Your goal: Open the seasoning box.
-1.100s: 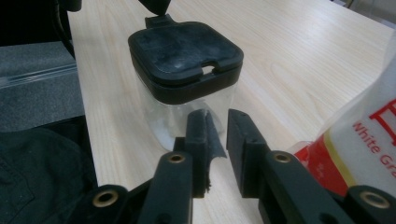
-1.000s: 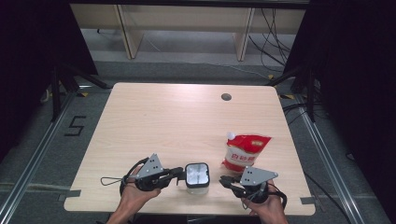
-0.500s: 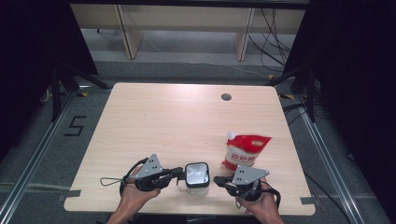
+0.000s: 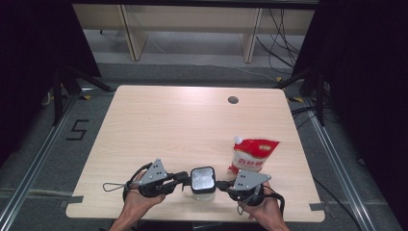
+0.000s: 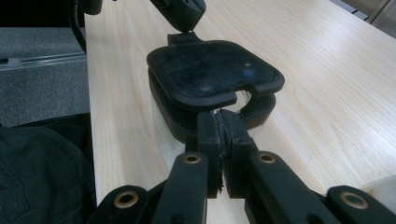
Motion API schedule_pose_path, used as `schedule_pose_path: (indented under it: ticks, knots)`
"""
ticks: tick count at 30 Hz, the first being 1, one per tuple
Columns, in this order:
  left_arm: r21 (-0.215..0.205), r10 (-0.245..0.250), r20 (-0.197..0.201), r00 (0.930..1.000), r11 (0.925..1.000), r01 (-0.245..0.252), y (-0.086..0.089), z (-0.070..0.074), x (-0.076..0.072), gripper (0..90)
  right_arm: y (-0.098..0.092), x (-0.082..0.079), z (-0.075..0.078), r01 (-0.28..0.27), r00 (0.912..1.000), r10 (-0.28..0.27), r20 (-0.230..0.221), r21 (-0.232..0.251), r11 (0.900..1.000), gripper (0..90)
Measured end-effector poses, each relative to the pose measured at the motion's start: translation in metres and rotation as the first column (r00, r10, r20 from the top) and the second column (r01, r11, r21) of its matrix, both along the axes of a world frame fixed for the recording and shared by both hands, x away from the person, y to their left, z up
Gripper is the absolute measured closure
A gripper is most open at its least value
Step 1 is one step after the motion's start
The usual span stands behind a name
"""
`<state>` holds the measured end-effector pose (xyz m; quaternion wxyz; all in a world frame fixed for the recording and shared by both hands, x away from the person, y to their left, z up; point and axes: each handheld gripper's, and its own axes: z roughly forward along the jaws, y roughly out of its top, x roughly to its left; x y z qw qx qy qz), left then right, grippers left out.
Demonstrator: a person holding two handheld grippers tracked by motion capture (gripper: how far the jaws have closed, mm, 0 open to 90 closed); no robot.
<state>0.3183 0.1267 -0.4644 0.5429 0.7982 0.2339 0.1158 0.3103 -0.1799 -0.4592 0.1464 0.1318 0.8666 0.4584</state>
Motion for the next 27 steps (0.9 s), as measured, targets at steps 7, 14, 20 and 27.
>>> schedule_pose_path:
  ticks: [7,14,20,27]
  knots:
    - [0.027,-0.032,-0.005,0.9995,0.9991,0.032,0.010,-0.006,-0.004,54.6,0.002,0.000,0.004,0.002,1.0000,-0.002,0.004,0.020,1.000,88.1]
    - [0.097,-0.029,-0.048,0.9984,0.9948,0.034,0.007,-0.022,0.001,50.6,0.005,-0.001,0.008,-0.002,0.9999,0.002,0.013,0.027,1.000,88.1]
    - [0.127,-0.074,-0.051,0.9960,0.9887,0.080,-0.002,-0.037,0.009,52.4,0.011,0.001,0.015,-0.009,0.9996,0.008,0.027,0.035,0.999,87.9]
    - [0.123,-0.100,-0.029,0.9946,0.9870,0.103,-0.003,-0.038,0.007,70.5,0.023,0.002,0.027,-0.020,0.9986,0.018,0.051,0.053,0.998,87.9]
